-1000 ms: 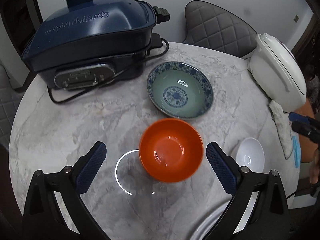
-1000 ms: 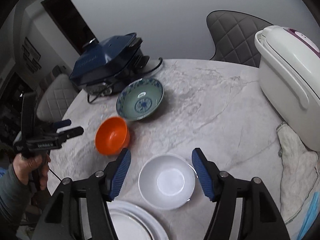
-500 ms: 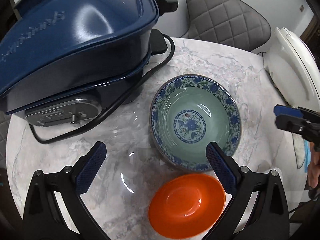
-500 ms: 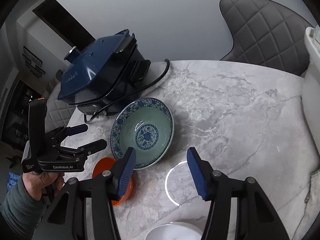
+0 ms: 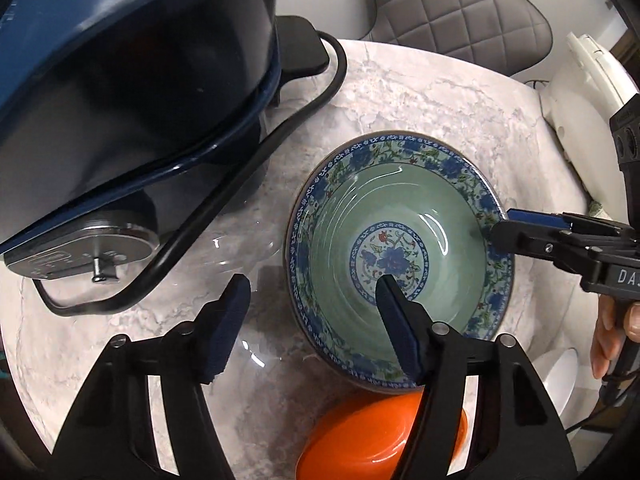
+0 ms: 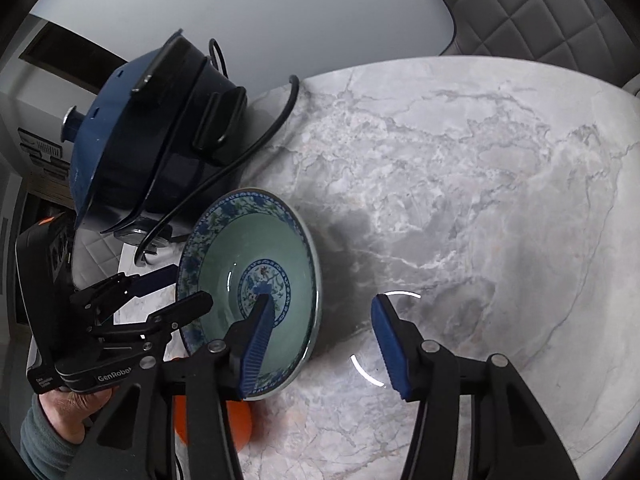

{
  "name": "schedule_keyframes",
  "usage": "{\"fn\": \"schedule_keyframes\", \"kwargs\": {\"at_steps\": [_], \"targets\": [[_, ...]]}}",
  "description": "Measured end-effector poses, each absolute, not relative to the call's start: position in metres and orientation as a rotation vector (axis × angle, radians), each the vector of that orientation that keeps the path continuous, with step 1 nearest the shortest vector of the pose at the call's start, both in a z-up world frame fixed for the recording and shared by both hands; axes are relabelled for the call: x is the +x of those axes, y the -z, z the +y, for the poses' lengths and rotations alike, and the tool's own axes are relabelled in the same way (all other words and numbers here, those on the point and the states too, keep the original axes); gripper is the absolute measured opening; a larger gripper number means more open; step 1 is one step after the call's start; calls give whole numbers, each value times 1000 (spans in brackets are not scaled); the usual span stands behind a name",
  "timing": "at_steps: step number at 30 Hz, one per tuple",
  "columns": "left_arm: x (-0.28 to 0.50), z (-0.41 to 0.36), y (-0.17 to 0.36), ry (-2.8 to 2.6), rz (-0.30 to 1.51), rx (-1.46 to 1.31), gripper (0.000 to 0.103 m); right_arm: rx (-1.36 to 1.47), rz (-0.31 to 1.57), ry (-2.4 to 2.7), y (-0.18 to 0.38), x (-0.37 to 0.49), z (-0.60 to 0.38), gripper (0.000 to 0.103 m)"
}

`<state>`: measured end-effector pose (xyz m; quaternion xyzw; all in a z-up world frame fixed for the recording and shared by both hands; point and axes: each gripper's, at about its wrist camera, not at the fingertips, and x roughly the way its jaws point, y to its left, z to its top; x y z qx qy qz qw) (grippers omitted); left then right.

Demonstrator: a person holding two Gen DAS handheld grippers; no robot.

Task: Organize plates and bowls
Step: 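Move the left tool to the blue-and-white bowl and close on its rim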

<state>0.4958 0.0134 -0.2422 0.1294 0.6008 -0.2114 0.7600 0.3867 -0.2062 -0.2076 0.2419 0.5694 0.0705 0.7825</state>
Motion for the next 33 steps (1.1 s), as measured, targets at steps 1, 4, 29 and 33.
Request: {"fn": "schedule_keyframes", "kwargs": {"at_steps": [1, 4, 29, 33], "targets": [[497, 12, 244, 462, 1311, 278, 58, 527, 1235, -148, 210, 388, -206, 53], [503, 10, 254, 458, 1332, 275, 43, 521, 1256, -151, 217, 390, -203, 47], [490, 7, 261, 478, 1364, 278, 17, 542, 1308, -150, 227, 391, -192, 11], [488, 9, 259, 482, 1367, 278, 17, 551, 1306, -143, 227, 390, -194, 11]]}}
